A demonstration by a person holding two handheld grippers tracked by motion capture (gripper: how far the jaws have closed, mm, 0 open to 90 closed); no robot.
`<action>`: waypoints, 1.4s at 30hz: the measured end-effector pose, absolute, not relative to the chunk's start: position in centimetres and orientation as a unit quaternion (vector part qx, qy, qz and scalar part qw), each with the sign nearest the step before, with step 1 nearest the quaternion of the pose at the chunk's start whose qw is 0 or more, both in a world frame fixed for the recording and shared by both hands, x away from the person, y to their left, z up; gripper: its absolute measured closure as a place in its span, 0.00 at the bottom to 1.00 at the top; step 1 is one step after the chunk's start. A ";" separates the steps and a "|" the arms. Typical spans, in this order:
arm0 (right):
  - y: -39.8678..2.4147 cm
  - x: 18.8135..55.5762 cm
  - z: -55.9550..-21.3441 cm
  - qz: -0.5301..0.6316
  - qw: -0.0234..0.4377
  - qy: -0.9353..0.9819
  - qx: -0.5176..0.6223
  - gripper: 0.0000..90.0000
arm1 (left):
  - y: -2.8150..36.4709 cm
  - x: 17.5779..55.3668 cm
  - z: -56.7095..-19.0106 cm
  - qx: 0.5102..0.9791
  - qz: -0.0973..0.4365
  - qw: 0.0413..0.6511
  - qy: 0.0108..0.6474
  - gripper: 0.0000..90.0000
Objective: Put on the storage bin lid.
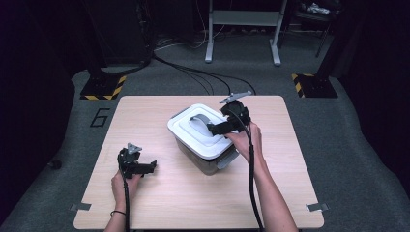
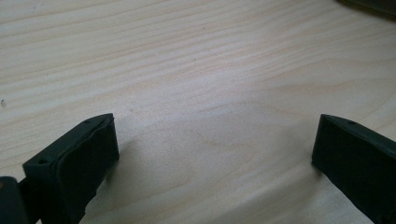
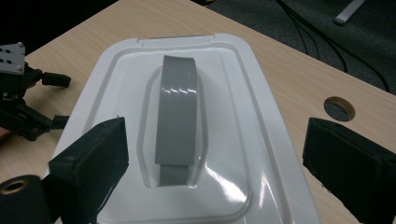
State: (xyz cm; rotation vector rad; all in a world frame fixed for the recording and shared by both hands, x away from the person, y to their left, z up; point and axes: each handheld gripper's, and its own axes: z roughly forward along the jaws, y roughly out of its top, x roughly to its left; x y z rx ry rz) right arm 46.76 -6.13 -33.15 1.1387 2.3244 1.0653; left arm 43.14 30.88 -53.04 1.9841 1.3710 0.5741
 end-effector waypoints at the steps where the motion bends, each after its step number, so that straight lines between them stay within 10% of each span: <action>1: -6.5 46.6 -33.1 0.377 0.173 0.817 0.401 0.05 | 30.9 43.1 -53.0 0.757 0.219 0.325 0.523 0.00; 28: -16.1 39.3 -38.8 0.378 0.231 0.773 0.454 0.01 | 30.9 43.2 -53.0 0.757 0.219 0.326 0.523 0.00; 42: -19.4 38.1 -51.7 0.335 0.208 0.748 0.534 0.00 | 30.9 43.2 -53.0 0.757 0.219 0.326 0.523 0.00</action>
